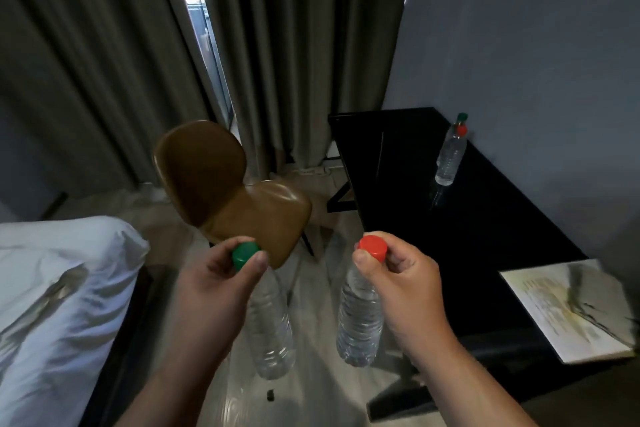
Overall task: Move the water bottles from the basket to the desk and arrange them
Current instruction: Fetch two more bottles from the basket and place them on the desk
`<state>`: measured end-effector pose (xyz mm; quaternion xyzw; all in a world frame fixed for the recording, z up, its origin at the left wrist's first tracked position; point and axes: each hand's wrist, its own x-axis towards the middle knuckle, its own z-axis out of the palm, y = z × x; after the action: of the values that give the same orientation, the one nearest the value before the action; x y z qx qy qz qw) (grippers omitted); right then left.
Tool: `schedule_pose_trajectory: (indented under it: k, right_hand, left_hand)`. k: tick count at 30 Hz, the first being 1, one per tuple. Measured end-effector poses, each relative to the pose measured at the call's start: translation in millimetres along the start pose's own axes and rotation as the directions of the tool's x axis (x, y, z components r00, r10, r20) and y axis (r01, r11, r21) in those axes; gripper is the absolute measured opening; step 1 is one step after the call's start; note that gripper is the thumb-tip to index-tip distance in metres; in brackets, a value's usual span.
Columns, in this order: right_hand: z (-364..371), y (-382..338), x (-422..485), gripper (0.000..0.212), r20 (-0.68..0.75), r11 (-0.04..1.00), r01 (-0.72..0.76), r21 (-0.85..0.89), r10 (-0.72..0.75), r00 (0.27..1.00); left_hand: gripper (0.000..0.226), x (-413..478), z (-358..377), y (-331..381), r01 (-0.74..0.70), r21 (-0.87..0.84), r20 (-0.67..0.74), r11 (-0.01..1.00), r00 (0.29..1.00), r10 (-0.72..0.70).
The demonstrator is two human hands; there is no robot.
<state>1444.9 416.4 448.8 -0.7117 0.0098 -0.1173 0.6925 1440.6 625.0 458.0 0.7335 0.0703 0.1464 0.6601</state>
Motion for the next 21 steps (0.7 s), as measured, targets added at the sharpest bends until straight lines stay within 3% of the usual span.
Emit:
schedule_pose_trajectory:
  k: [9,13,21]
  right_hand:
    - [26.9,6.2,102.6,0.007,-0.054,0.999,0.028,-0.025,-0.03,0.998]
    - [52.7,10.5,145.2,0.006,-0.097,0.998,0.021,-0.06,-0.026,0.995]
    - [119.8,21.5,231.0,0.01,-0.268,0.994,-0.039,-0.098,0.012,0.963]
  left_hand:
    - [0.013,117.0,33.2,-3.7,-0.011,-0.061,0.016,0.998,1.0,0.012]
    - [0.021,175.8,38.3,-9.0,-0.024,-0.101,0.086,0.995,0.996,0.032]
    - [0.014,309.8,36.1,-33.2,-0.002,-0.135,0.248,0.991,0.968,0.035]
